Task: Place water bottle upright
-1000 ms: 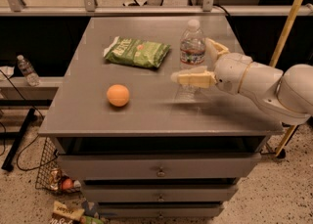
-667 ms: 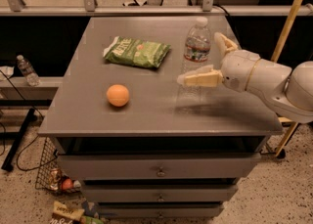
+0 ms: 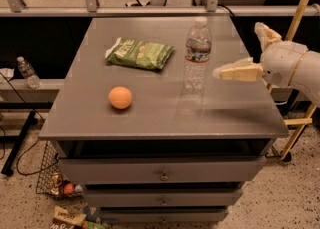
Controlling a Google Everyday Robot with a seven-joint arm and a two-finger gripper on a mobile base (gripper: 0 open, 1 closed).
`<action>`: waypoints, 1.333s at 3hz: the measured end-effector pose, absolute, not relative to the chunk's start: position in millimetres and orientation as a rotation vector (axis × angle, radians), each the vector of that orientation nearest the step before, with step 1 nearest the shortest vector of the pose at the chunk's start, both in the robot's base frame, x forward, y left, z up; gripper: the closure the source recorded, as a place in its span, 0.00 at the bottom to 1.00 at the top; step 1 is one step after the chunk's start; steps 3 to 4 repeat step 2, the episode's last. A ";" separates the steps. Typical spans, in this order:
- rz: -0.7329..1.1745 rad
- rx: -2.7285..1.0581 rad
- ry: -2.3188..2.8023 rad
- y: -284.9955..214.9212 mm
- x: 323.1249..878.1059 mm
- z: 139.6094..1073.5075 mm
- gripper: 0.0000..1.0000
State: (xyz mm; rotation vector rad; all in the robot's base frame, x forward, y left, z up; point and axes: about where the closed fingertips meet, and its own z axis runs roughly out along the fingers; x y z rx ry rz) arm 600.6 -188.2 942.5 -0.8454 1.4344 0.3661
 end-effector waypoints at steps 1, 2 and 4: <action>0.326 -0.815 1.449 -221.3 592.3 950.3 0.00; 0.326 -0.815 1.449 -221.3 592.3 950.3 0.00; 0.326 -0.815 1.449 -221.3 592.3 950.3 0.00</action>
Offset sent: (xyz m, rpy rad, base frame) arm -0.0073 -0.0290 0.0069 -0.0040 -0.0033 -0.0403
